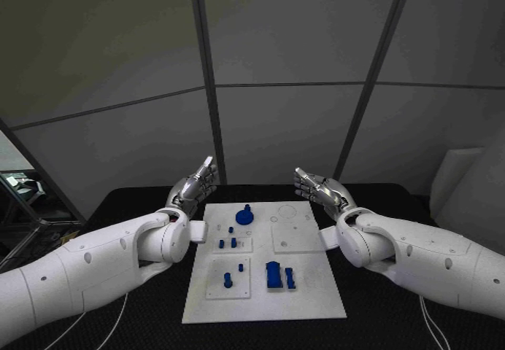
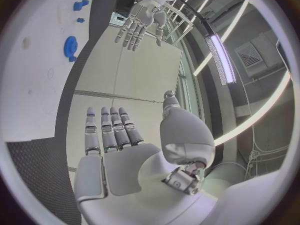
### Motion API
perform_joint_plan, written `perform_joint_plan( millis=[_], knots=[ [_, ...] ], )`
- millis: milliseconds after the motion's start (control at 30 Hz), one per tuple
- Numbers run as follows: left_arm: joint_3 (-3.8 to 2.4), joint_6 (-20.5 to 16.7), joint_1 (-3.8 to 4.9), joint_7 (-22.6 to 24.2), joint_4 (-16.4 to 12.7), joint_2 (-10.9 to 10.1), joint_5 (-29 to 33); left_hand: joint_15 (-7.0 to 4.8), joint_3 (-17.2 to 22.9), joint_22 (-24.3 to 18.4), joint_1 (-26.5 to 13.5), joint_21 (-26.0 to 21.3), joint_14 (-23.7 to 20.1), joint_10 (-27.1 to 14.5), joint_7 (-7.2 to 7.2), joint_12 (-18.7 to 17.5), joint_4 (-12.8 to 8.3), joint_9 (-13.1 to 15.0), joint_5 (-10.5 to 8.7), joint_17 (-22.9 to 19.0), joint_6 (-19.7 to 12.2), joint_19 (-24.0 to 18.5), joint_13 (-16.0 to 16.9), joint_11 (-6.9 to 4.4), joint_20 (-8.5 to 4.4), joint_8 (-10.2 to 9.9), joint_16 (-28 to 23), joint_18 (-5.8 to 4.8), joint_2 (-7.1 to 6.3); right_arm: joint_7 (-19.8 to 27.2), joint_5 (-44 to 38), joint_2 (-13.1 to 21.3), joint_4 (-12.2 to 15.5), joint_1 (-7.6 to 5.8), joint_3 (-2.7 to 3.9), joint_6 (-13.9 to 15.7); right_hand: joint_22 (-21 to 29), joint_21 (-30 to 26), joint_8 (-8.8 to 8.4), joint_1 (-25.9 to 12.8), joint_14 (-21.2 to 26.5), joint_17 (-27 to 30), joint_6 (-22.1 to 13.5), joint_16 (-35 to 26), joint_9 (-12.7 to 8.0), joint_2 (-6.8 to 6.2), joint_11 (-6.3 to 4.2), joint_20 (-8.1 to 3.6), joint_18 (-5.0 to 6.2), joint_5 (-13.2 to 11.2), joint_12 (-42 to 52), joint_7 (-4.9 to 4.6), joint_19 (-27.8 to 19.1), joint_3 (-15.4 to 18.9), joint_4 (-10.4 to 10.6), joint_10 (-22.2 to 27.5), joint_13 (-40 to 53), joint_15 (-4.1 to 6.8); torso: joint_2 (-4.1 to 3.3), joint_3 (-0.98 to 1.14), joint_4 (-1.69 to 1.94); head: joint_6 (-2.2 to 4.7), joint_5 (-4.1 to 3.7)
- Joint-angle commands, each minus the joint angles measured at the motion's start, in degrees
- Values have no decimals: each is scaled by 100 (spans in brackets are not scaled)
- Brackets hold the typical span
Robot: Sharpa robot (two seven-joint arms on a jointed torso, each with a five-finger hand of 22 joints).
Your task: Assemble the parts on the task board
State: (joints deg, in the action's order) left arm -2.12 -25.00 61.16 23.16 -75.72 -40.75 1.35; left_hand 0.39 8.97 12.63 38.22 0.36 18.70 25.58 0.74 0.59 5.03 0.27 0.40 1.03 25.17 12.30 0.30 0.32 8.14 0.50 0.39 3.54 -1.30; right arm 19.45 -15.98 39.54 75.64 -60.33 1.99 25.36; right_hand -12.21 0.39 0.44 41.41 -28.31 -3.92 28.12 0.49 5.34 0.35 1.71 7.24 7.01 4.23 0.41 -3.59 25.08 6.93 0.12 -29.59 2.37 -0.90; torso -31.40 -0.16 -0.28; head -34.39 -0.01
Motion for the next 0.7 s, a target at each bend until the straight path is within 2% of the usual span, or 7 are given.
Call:
perform_joint_plan(
  millis=[33,167,200,233,267,367,700],
  knots=[
    [69,-1105,-36,423,-554,-135,-96,-39,-293,-405,-1225,-36,-599,-822,-74,-59,-503,-27,-40,-103,-808,-390,-30,-32,-265,-50,-39,-354,130,635,926,187,541,4,-63,1089,390,-39,-44,-1326,904,392,-900,-49,-534,-35,-171,-230,-249,-423,-41,359,-806,-224,-12,946,-237,90,22,16,28,1,1],
    [149,-1557,-72,557,-1041,-280,-118,-39,-387,-536,-1619,-36,-793,-1084,-74,-59,-503,-27,-40,-103,-1068,-510,-30,-32,-356,-50,-39,-354,130,857,1299,369,1035,11,-139,1525,516,-39,-44,-1751,1196,392,-1188,-49,-534,-35,-171,-302,-269,-423,-41,359,-1064,-291,-12,1251,-237,90,22,16,28,1,1],
    [163,-1639,-78,582,-1129,-306,-122,-39,-411,-567,-1715,-36,-839,-1150,-74,-59,-503,-27,-40,-103,-1129,-546,-30,-32,-376,-50,-39,-354,130,897,1366,402,1124,12,-152,1604,545,-39,-44,-1849,1264,392,-1257,-49,-534,-35,-171,-320,-272,-423,-41,359,-1121,-693,-12,1321,-237,90,22,16,28,1,1],
    [176,-1709,-84,603,-1205,-329,-125,-39,-433,-594,-1797,-36,-881,-1204,-74,-59,-503,-27,-40,-103,-1186,-574,-30,-32,-392,-50,-39,-354,130,932,1425,431,1202,13,-164,1673,570,-39,-44,-1938,1325,392,-1317,-49,-534,-35,-171,-724,-701,-423,-41,359,-1176,-693,-12,1384,-237,90,22,16,28,1,1],
    [187,-1771,-89,621,-1271,-349,-128,-39,-453,-624,-1885,-36,-926,-1264,-74,-59,-503,-27,-40,-103,-1245,-595,-30,-32,-814,-50,-39,-354,130,962,1476,456,1270,14,-175,1733,600,-39,-44,-2033,1389,392,-1379,-49,-534,-35,-171,-724,-701,-423,-41,359,-1230,-693,-12,1450,-237,90,22,16,28,1,1],
    [207,-1888,-98,656,-1397,-386,-134,-39,-897,-693,-2098,-36,-1027,-1405,-74,-59,-503,-27,-40,-103,-1381,-683,-30,-32,-814,-50,-39,-354,130,1021,1575,504,1402,16,-195,1850,668,-39,-44,-2266,1548,392,-1541,-49,-534,-35,-171,-724,-701,-423,-41,359,-1362,-693,-12,1618,-237,90,22,16,28,1,1],
    [212,-1912,-100,663,-1423,-394,-135,-39,-897,-1263,-2676,-36,-1307,-1798,-74,-59,-503,-27,-40,-103,-1762,-1230,-30,-32,-814,-50,-39,-354,130,1035,1598,515,1432,16,-199,1876,1221,-39,-44,-2898,1978,392,-1968,-49,-534,-35,-171,-724,-701,-423,-41,359,-1750,-693,-12,2072,-237,90,22,16,28,1,1]
  ],
)
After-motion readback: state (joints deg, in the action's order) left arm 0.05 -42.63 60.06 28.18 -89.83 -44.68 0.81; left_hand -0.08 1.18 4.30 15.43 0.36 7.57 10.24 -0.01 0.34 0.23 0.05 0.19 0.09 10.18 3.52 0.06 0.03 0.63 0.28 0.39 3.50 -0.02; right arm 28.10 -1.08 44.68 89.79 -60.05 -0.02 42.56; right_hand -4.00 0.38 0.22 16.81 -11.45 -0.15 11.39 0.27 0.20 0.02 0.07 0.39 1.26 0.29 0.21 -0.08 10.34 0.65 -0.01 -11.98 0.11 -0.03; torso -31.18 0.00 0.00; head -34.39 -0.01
